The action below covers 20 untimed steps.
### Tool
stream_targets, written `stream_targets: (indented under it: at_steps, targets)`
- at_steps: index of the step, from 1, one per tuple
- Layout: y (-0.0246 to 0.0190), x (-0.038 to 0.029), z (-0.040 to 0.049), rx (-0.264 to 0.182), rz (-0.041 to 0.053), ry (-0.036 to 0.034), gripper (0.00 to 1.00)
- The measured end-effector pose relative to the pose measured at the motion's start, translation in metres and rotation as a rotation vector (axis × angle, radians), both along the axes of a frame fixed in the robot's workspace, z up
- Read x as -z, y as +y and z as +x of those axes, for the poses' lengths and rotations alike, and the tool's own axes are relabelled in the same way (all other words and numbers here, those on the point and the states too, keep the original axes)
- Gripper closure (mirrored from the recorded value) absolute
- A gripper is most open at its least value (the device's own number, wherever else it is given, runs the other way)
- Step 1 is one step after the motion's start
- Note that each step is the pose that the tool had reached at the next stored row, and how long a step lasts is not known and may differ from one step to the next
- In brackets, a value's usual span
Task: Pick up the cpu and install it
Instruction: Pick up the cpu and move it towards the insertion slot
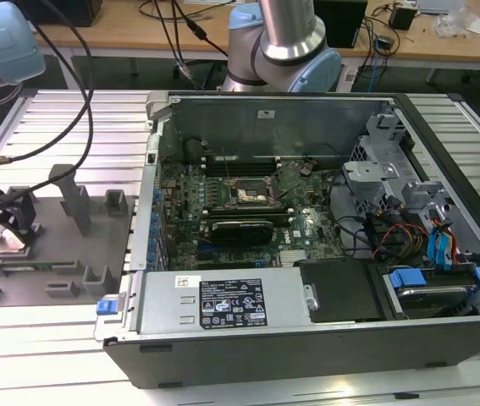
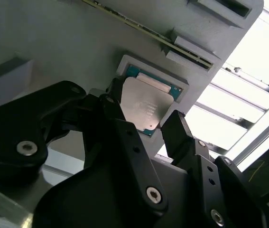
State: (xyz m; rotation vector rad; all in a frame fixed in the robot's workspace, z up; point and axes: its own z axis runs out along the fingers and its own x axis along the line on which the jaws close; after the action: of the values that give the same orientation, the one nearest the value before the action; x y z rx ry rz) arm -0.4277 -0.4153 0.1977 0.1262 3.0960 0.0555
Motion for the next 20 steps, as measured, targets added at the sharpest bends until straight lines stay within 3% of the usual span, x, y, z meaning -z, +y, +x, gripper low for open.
stream_targets:
  at_steps: [20]
  targets:
    - [0.0028,0.0061,0.0018,-0.025,0.0030,0.0000,0.40]
